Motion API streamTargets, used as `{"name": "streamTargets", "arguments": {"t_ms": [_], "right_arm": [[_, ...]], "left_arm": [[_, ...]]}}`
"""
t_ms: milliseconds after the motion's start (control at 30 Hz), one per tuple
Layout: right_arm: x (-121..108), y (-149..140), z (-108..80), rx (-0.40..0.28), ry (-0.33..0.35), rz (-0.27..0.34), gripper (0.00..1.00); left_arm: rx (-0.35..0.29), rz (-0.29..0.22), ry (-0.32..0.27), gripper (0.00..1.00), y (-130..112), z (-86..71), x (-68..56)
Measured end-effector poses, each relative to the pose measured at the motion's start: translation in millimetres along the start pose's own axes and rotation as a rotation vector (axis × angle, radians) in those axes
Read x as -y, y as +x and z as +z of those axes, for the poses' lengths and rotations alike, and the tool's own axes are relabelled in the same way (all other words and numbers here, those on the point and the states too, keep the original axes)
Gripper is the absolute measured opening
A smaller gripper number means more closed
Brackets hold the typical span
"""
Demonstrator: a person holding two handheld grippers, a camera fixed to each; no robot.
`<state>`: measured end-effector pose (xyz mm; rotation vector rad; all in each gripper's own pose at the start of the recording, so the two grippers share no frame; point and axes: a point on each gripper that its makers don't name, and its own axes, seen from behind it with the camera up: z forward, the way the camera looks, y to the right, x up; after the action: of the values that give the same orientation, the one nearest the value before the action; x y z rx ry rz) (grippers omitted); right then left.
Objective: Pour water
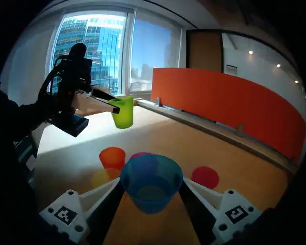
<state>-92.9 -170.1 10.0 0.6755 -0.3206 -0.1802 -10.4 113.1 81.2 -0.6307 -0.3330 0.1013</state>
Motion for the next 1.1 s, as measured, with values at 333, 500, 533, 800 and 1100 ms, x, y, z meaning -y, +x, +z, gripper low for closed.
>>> {"name": "streamTargets", "arguments": {"t_ms": [333,500,533,800,1100], "right_arm": [[9,22,-13.8,-0.056,-0.005,-0.002,0.9],[14,29,-18.9,-0.075,-0.003,-0.004,0.9],[14,30,-19.9,-0.078,-0.002,-0.004,0.9],[21,40,-25.1,-0.105,0.0,-0.001,0.9],[29,47,-27.6,-0.129,0.0,-0.001,0.9]], "left_arm": [[-0.093,-0.052,-0.038,0.87,29,-22.6,-14.7],[-0.132,-0.054,-0.04,0.86,41,-31.4,-17.8],[-0.136,-0.052,-0.039,0.86,42,-32.8,-18.4],[-0.156,-0.027,-0.046,0.87,50,-44.0,-29.0],[-0.169,-0.006,-0.059,0.87,55,-51.0,-42.9]]}}
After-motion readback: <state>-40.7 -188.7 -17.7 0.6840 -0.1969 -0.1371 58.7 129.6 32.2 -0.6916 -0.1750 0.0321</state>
